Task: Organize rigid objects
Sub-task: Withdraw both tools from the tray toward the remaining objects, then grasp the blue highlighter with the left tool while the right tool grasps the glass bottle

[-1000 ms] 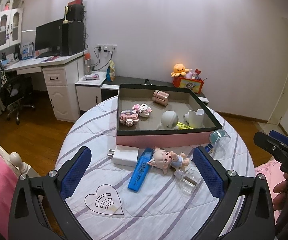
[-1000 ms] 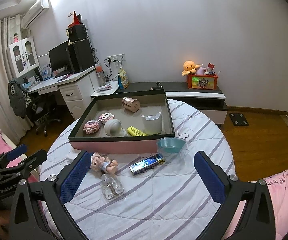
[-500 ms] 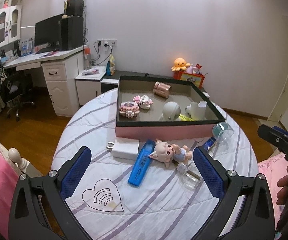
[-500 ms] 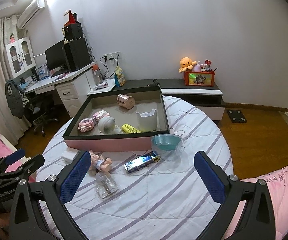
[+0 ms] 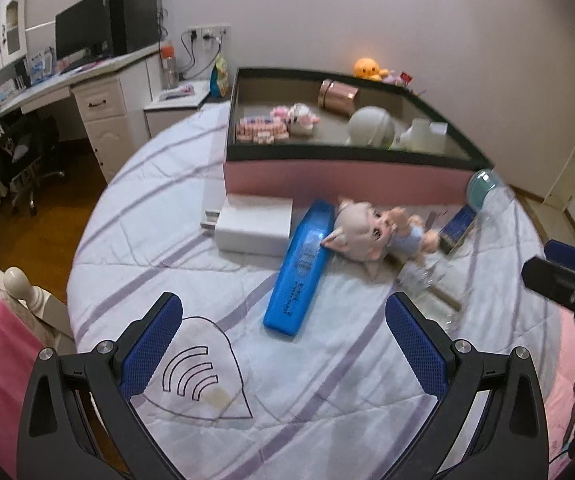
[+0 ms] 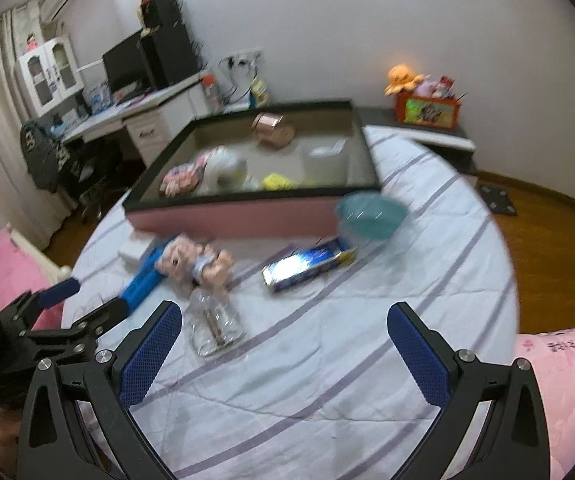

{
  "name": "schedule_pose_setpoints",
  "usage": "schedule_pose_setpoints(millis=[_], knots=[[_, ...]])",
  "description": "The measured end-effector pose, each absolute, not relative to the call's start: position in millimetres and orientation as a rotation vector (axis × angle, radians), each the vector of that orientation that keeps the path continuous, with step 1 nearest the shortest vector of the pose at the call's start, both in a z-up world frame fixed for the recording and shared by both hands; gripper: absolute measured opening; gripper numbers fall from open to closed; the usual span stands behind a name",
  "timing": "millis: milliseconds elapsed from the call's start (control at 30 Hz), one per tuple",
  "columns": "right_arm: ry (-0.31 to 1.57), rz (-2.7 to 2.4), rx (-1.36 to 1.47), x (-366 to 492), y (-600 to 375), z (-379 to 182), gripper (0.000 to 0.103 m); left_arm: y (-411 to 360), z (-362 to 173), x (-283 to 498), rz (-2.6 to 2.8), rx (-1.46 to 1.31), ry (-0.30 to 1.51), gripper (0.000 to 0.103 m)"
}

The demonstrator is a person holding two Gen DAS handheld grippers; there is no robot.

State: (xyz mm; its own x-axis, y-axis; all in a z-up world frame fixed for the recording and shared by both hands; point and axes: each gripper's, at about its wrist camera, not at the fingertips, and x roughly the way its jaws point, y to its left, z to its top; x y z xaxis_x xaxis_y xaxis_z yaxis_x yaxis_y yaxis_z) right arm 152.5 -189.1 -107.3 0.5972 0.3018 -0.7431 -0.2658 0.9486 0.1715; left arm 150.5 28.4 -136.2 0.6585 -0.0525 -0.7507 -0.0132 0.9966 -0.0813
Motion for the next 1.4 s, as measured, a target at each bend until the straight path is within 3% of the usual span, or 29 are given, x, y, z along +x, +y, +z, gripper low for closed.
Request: schedule_pose_setpoints(millis=[333,400,567,667,1100,1167,1200,1367,1400], knots=[[0.985,0.438,0.001,177,-153,-153,0.101,38,-155,167,-0.012,-0.075,0.899,0.103],[0.982,0.471,-0.011,179,-146,-156,0.094,39,-156,171,-0.012,-0.075,0.904,0.103],[0.952,0.477,-0.098,178,-133,-158,0.066,35,-157,179,-0.016,-0.065,0.914,0.103],[0.952,0.487,-0.085,178,-139,-156,0.057,30,-158,184,-0.020,-0.056,0.920,0.103],[0.937,0.540,-0.040,190,-145,-156,0.054,22,-160,196,-0.036,-0.037,0.934,0.102],[0.939,0.572,-0.003,189,-151,-155,0.035,21,-160,198,-0.042,-0.033,0.936,0.101],[0.939,0.577,0.007,188,-153,-154,0.035,20,-160,199,-0.045,-0.032,0.937,0.101],[0.952,0.580,0.054,188,-166,-153,0.035,13,-162,205,-0.083,-0.026,0.940,0.091],[0.953,0.577,0.058,189,-166,-153,0.036,12,-161,205,-0.094,-0.027,0.937,0.083]])
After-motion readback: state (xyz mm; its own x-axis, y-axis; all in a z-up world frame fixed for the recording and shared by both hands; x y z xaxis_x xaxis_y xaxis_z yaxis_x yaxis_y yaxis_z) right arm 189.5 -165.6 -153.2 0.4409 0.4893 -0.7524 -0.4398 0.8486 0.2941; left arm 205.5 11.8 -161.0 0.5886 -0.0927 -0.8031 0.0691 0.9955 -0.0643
